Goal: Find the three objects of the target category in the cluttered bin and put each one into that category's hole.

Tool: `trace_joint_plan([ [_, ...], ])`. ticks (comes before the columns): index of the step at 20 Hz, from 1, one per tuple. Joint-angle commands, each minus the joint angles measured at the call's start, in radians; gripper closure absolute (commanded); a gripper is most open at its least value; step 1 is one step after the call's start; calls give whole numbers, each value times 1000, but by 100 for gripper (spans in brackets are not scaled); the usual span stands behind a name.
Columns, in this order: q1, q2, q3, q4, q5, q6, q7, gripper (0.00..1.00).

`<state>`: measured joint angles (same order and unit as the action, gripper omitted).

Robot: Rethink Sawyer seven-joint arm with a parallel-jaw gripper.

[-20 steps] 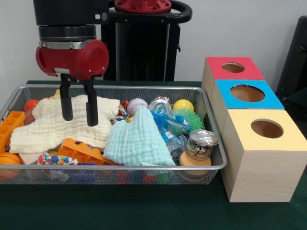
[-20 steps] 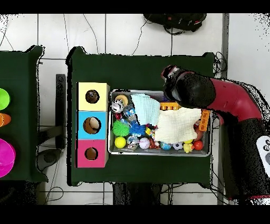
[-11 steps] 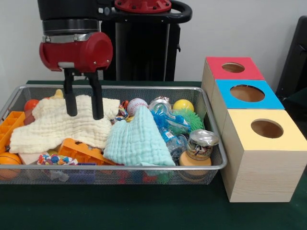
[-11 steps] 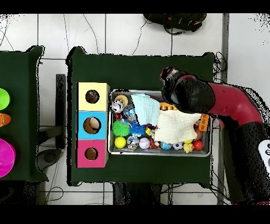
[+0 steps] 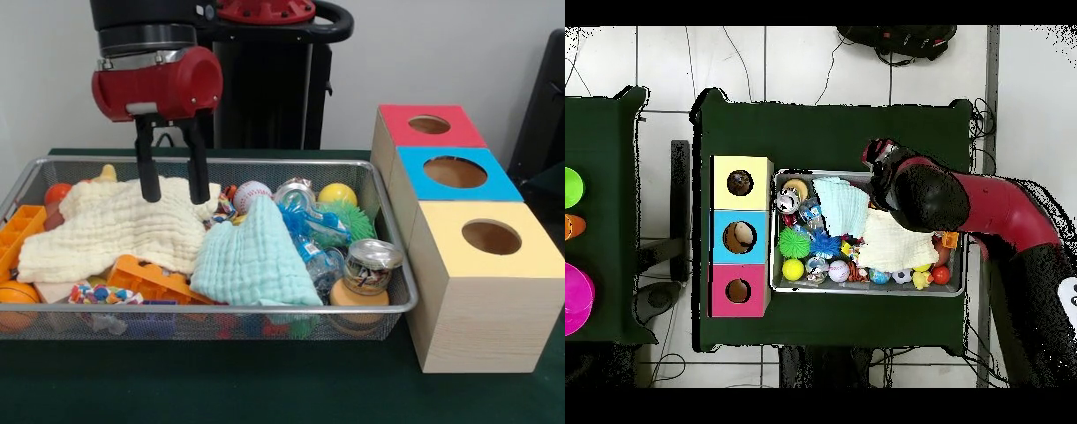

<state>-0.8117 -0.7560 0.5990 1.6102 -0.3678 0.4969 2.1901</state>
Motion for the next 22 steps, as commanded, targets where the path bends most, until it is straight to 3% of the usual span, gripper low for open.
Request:
trace_joint_plan([
  [1,-63,23,99,106,-64,3,-214,0],
  [10,-105,31,135,141,-96,-17,-212,0],
  [14,-109,52,145,116,-111,-3,-223,0],
  [18,-92,118,136,58,-159,-33,-224,0],
  [22,-94,232,152,-22,-224,-76,-266,0],
])
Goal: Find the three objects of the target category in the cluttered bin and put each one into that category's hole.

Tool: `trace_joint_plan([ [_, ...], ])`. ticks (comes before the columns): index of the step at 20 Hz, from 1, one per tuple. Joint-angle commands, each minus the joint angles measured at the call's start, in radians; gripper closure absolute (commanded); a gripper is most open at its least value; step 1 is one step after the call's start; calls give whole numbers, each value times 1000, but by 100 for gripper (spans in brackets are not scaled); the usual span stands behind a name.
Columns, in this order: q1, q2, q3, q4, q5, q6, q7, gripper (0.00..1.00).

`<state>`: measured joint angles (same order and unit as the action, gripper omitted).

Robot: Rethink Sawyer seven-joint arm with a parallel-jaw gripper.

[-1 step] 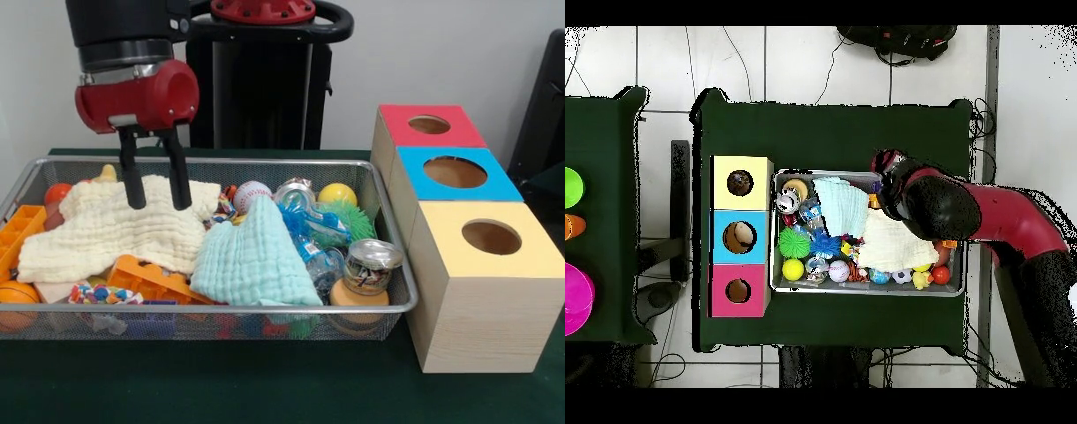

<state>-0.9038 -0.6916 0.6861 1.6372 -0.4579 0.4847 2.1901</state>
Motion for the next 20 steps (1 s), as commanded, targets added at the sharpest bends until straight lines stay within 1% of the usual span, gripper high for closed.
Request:
trace_joint_plan([
  [1,-4,194,69,-65,-151,-75,-275,0],
  [3,-12,238,85,-94,-172,-82,-296,0],
  [7,-39,273,121,-120,-183,-43,-332,0],
  [12,-78,301,162,-140,-173,24,-364,0],
  [15,-94,308,176,-137,-164,54,-365,0],
  [20,-97,279,184,-116,-155,68,-339,0],
])
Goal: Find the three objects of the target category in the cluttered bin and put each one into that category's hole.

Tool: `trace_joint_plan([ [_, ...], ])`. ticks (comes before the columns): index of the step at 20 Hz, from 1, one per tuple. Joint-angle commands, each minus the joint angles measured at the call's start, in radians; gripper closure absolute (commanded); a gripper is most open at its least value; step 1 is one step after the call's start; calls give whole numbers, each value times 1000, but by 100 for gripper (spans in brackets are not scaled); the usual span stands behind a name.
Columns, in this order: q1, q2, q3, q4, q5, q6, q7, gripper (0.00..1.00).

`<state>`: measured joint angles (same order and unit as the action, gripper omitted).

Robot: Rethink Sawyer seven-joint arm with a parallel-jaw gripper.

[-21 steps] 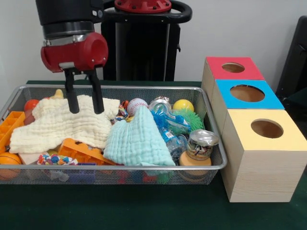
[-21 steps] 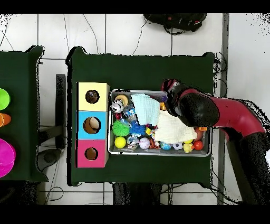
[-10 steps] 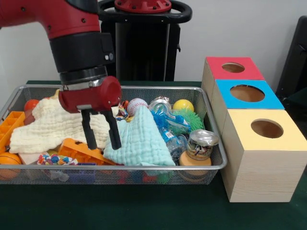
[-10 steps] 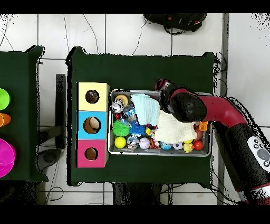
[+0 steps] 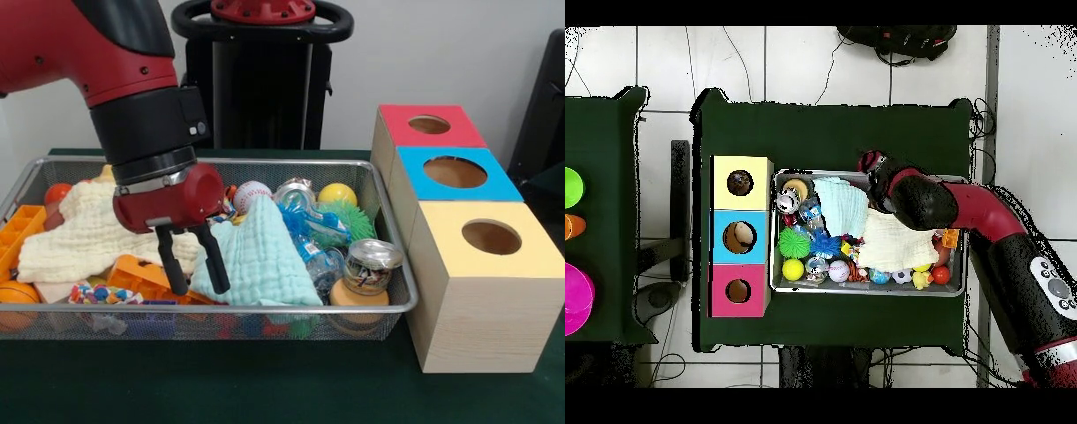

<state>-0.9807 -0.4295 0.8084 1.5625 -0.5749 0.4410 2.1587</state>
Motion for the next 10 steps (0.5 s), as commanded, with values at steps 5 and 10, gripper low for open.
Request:
trace_joint_plan([
  [5,-35,-60,76,11,-5,166,-297,0],
  [10,-33,-282,101,97,56,294,-271,0],
])
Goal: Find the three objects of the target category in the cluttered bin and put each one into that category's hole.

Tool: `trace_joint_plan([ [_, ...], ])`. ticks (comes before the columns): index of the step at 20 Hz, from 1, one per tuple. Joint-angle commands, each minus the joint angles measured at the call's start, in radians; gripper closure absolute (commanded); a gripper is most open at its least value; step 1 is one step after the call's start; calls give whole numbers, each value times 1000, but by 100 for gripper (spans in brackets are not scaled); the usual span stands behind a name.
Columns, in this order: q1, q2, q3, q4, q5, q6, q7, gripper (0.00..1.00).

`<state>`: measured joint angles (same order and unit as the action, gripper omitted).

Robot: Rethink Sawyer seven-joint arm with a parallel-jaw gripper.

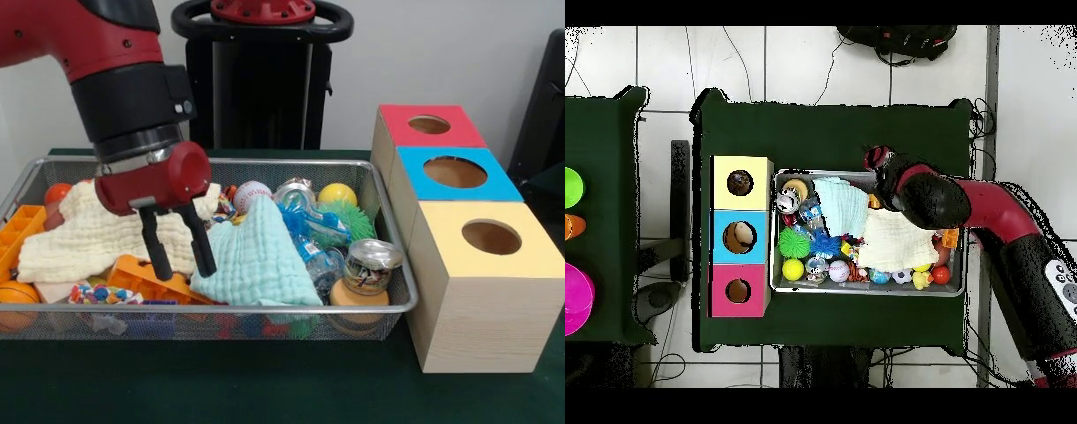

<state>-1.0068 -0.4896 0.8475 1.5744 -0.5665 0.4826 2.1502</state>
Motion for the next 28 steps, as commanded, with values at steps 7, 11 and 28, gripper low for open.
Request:
trace_joint_plan([
  [7,21,-312,54,92,28,269,-244,0],
  [11,29,-249,41,68,-28,194,-242,0],
  [28,54,-135,16,-9,-304,139,-420,0],
])
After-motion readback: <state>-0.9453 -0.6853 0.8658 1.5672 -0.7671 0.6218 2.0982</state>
